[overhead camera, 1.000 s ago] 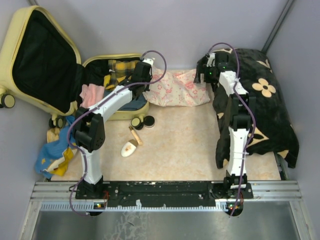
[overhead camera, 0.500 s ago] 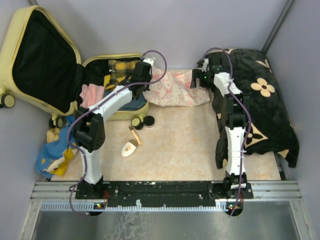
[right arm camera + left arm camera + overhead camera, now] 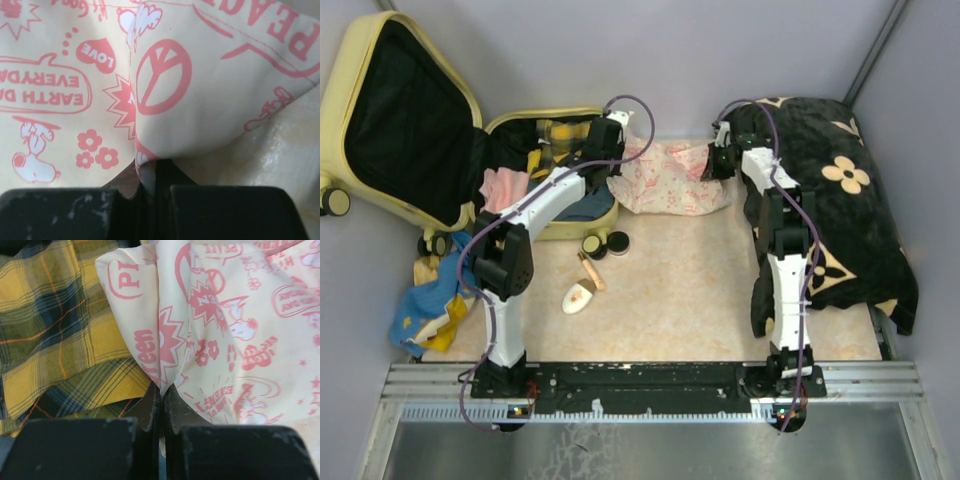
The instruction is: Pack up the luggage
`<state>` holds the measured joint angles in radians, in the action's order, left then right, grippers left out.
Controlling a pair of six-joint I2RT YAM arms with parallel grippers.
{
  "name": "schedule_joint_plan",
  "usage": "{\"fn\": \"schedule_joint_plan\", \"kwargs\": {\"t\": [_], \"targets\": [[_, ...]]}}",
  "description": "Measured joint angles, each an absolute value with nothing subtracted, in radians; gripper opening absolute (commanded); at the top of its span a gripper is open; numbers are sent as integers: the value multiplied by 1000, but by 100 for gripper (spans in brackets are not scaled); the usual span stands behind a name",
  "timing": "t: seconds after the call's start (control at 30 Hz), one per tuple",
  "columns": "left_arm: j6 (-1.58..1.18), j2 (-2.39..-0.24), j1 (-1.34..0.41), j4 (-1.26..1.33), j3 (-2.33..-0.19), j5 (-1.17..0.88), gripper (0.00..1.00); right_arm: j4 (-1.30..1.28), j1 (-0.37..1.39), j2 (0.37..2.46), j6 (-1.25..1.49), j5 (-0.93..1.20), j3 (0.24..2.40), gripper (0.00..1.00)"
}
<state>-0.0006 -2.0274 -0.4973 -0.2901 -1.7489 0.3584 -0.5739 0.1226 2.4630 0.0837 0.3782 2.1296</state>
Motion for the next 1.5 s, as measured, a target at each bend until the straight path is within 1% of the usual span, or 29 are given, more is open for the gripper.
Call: {"fn": "schedule_joint_plan", "kwargs": {"t": [0.17,0.37,0.47,0.6,0.73,0.83,1.13,1.37,1.5], "targets": [[45,-2029,-496,-243,-1758,276,0,-545,113,2375,116,431,2046,0],[121,-2016,-487,-194,-1758,185,0,-492,89,2204,161,475,1988,0],[138,-1988,-464,-181,-1758,144,0,-462,74,2119,191,498,1967,0],[144,-1938,-406,-179,-1784,112,0,-409,68,2062,242,528,1963,0],[148,-1867,-333,-180,-1789,84,0,-366,92,2058,298,550,1973,0],[159,-1806,-278,-180,-1780,80,0,-347,144,2058,335,561,1996,0],[204,-1612,-81,-183,-1595,107,0,-258,387,2141,391,583,2210,0],[242,-1580,62,-176,-1418,108,0,-207,531,2236,405,585,2217,0],[268,-1582,115,-142,-1318,94,0,-141,590,2276,404,567,2162,0]]}}
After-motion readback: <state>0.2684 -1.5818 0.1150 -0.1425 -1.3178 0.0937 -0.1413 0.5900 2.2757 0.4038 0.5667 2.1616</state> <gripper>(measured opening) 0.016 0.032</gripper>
